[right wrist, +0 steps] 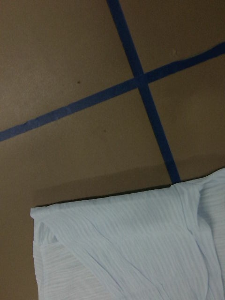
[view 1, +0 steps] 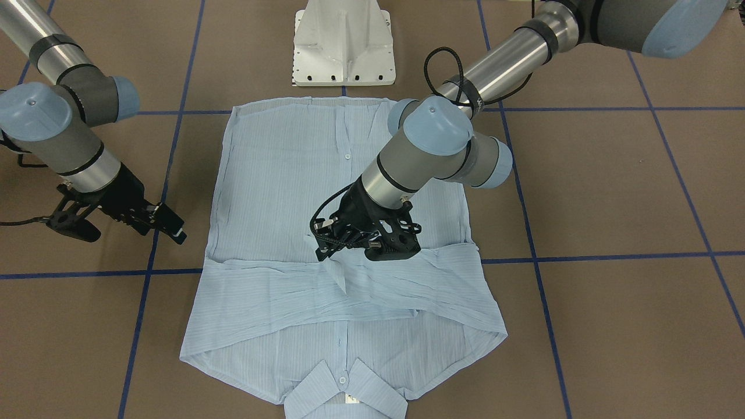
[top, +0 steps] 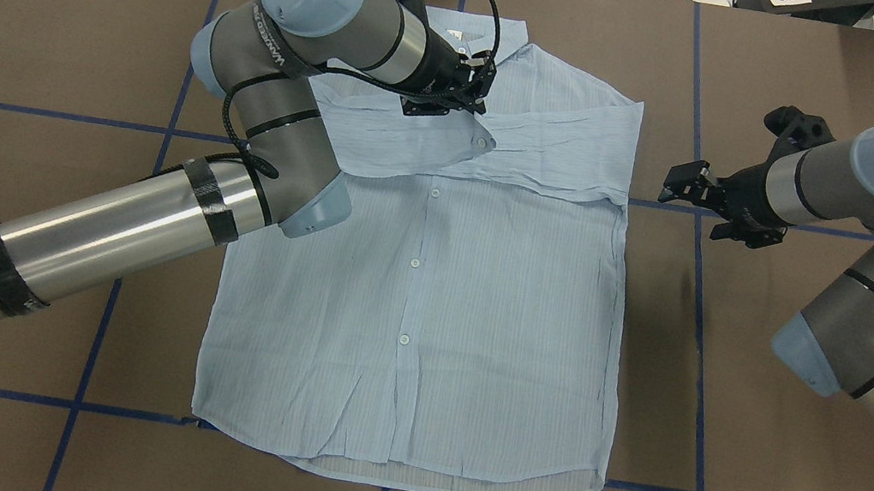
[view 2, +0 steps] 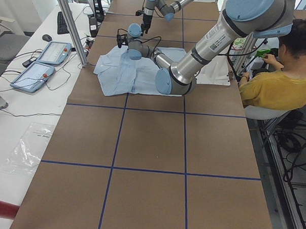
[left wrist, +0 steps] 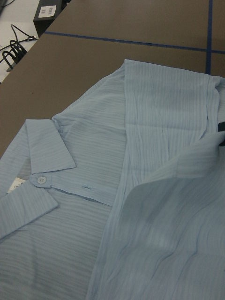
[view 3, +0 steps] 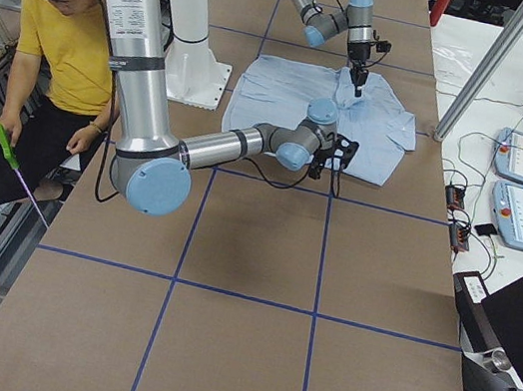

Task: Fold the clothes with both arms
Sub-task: 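Release the sleeve, pull back the left gripper while the right moves to the hem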

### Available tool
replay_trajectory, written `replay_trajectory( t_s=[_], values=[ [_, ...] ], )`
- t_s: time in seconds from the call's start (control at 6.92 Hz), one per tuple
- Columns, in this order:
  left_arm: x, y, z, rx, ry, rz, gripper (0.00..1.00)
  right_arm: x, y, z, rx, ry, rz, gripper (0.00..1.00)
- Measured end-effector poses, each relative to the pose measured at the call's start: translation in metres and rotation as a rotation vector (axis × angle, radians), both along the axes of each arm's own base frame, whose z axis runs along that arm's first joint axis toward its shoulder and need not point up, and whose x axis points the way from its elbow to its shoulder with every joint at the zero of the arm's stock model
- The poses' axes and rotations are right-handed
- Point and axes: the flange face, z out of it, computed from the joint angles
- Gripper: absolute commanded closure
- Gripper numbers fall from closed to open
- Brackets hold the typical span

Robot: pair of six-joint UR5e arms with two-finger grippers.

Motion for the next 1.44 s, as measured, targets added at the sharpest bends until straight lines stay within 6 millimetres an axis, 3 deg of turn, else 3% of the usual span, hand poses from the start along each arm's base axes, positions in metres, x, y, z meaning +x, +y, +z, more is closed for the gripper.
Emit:
replay_trajectory(
  t_s=[0.29, 0.43, 0.58, 0.72, 1.01, 1.16, 1.3, 1.44],
  values=[
    [0.031, 0.029, -0.007, -0.026, 0.017, 0.015, 1.00, 0.020, 0.002, 0.013, -0.001, -0.005, -0.020, 0.00],
    [0.046, 0.045, -0.012, -0.044, 0.028, 0.022, 0.94, 0.024, 0.004, 0.015, 0.001, -0.006, -0.021, 0.00],
    [0.056, 0.055, -0.016, -0.048, 0.034, 0.018, 0.44, 0.027, 0.006, 0.016, 0.000, -0.006, -0.021, 0.00],
    [0.061, 0.061, -0.018, -0.046, 0.037, 0.016, 0.22, 0.029, 0.008, 0.016, 0.002, -0.007, -0.020, 0.00],
    [0.066, 0.070, -0.025, -0.037, 0.057, 0.022, 0.12, 0.028, 0.009, 0.013, 0.005, -0.008, -0.017, 0.00],
    [0.061, 0.074, -0.031, -0.031, 0.074, 0.024, 0.13, 0.025, 0.014, 0.005, 0.009, -0.019, -0.017, 0.00],
    [0.048, 0.082, -0.031, -0.023, 0.093, 0.026, 0.13, 0.019, 0.025, -0.010, 0.002, -0.041, -0.015, 0.00],
    [0.025, 0.095, -0.016, -0.014, 0.110, 0.028, 0.14, 0.004, 0.047, -0.025, -0.036, -0.066, 0.004, 0.00]
  ],
)
